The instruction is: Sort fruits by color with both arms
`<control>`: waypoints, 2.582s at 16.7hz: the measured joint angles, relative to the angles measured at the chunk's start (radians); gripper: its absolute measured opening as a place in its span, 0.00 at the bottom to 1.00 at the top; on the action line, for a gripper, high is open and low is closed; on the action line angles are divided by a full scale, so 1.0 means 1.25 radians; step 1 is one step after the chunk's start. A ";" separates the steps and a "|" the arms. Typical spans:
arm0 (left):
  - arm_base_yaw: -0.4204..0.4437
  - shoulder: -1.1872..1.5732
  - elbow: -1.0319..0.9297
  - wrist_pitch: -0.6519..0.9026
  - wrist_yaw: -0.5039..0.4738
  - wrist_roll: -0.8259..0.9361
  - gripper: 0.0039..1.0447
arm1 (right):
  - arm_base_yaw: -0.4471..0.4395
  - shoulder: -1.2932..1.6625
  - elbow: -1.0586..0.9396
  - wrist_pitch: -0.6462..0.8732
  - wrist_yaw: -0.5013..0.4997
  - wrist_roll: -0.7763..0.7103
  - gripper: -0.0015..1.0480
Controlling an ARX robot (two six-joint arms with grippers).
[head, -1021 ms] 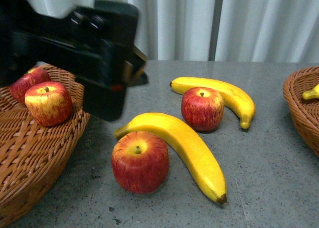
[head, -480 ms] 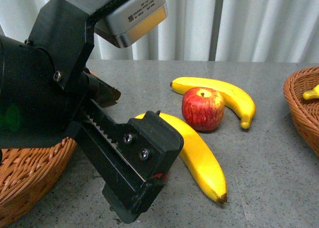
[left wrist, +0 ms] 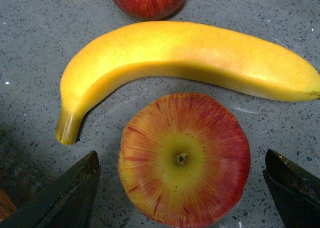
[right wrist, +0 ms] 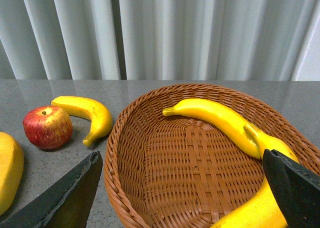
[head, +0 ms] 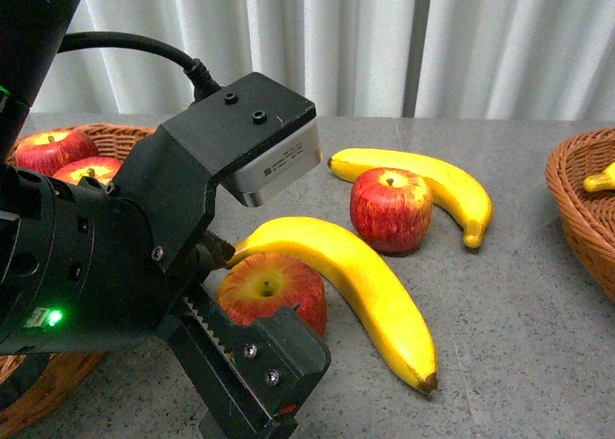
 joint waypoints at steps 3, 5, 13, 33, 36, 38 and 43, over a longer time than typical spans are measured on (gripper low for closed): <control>0.000 0.002 0.001 -0.012 0.006 0.005 0.94 | 0.000 0.000 0.000 0.000 0.000 0.000 0.94; 0.000 0.002 0.002 -0.013 0.006 0.015 0.83 | 0.000 0.000 0.000 0.000 0.000 0.000 0.94; -0.007 0.005 0.006 -0.013 0.005 0.020 0.54 | 0.000 0.000 0.000 0.000 0.000 0.000 0.94; 0.312 -0.424 -0.206 0.118 -0.296 -0.463 0.54 | 0.000 0.000 0.000 0.000 0.000 0.000 0.94; 0.364 -0.392 -0.280 0.147 -0.263 -0.482 0.54 | 0.000 0.000 0.000 0.000 0.000 0.000 0.94; 0.382 -0.364 -0.285 0.161 -0.248 -0.488 0.54 | 0.000 0.000 0.000 0.000 0.000 0.000 0.94; 0.341 -0.441 -0.280 0.086 -0.247 -0.504 0.96 | 0.000 0.000 0.000 0.000 0.000 0.000 0.94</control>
